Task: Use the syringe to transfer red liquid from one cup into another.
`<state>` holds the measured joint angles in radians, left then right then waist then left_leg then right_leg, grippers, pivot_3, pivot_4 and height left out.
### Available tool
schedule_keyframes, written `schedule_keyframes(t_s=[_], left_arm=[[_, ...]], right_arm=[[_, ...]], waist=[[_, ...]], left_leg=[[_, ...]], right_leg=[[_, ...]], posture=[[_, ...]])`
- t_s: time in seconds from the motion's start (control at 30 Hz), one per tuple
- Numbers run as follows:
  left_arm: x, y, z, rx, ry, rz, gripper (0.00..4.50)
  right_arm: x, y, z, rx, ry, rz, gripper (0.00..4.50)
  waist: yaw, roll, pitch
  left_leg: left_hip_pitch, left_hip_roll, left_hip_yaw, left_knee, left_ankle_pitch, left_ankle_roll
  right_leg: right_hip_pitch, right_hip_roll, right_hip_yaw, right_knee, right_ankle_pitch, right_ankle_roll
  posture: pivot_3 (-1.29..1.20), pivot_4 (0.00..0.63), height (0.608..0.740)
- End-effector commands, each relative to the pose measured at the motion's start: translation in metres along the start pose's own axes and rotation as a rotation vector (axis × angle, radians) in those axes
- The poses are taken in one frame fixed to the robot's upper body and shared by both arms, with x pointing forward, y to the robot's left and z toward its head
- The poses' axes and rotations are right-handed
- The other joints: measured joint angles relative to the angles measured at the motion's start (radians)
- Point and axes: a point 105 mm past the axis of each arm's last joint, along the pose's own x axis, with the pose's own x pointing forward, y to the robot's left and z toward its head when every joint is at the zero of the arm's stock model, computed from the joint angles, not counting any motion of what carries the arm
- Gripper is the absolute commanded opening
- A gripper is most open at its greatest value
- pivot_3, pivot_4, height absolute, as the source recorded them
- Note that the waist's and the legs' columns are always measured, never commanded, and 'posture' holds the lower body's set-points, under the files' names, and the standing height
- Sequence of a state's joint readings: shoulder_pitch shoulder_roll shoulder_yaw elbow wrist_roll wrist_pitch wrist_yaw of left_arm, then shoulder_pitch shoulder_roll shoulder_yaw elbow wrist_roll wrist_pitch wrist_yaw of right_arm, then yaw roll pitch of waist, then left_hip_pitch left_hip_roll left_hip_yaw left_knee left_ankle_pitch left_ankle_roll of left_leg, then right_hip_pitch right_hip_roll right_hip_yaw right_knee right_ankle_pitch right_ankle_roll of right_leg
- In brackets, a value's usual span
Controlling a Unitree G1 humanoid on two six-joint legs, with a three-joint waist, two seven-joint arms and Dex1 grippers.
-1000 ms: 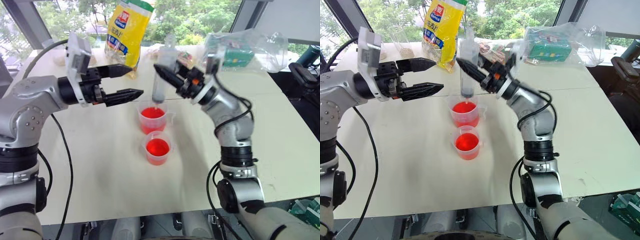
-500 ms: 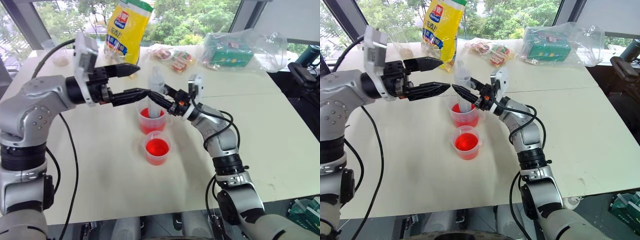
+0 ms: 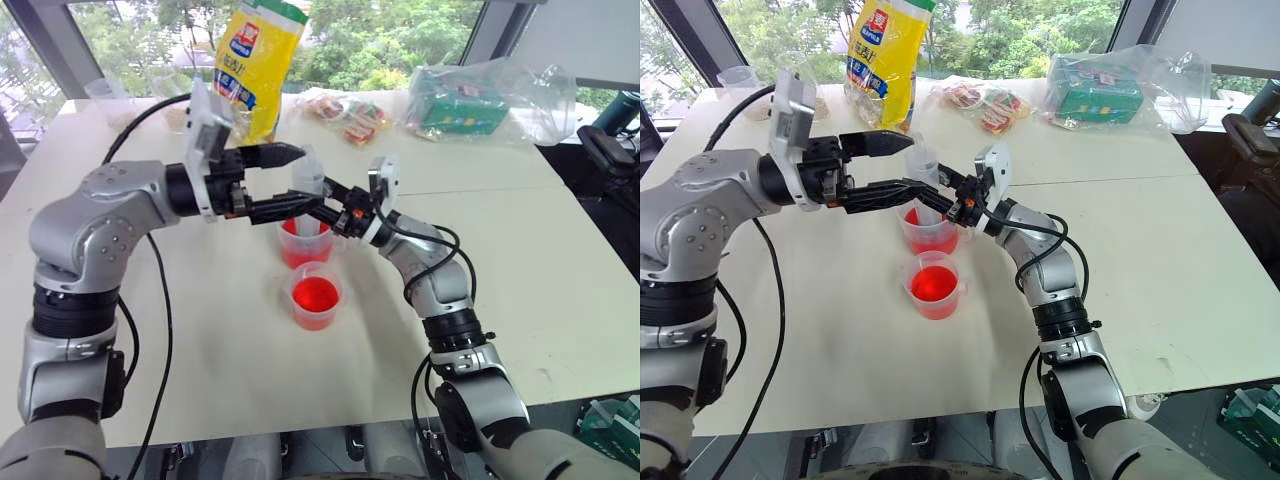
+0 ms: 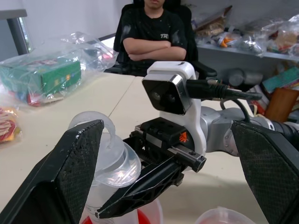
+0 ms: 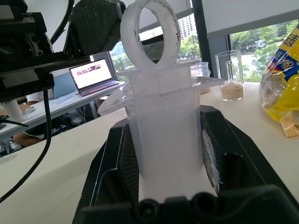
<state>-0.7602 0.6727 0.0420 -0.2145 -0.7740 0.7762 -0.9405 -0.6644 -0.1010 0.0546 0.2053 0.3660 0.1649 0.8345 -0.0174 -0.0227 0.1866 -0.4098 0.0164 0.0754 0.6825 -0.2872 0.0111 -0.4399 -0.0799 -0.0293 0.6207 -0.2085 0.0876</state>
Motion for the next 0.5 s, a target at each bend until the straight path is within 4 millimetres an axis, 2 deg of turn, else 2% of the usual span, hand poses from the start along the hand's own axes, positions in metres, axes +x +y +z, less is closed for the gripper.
schedule_keyframes(t_s=[0.03,0.5], left_arm=[[0.004,0.0,0.008,0.056,-0.01,0.0,4.5],[0.025,0.011,0.0,0.04,-0.035,0.031,4.5]], right_arm=[[0.003,0.001,0.011,-0.039,-0.033,0.015,1.45],[0.003,0.002,0.012,-0.042,-0.027,0.025,1.45]], waist=[[0.0,0.0,0.0],[0.001,0.0,0.0]], left_leg=[[0.0,0.0,0.0,0.0,0.0,0.0],[0.0,0.0,0.0,0.0,0.0,0.0]], right_leg=[[0.0,0.0,0.0,0.0,0.0,0.0],[0.0,0.0,0.0,0.0,0.0,0.0]], posture=[[0.0,0.15,0.74],[0.0,0.15,0.74]])
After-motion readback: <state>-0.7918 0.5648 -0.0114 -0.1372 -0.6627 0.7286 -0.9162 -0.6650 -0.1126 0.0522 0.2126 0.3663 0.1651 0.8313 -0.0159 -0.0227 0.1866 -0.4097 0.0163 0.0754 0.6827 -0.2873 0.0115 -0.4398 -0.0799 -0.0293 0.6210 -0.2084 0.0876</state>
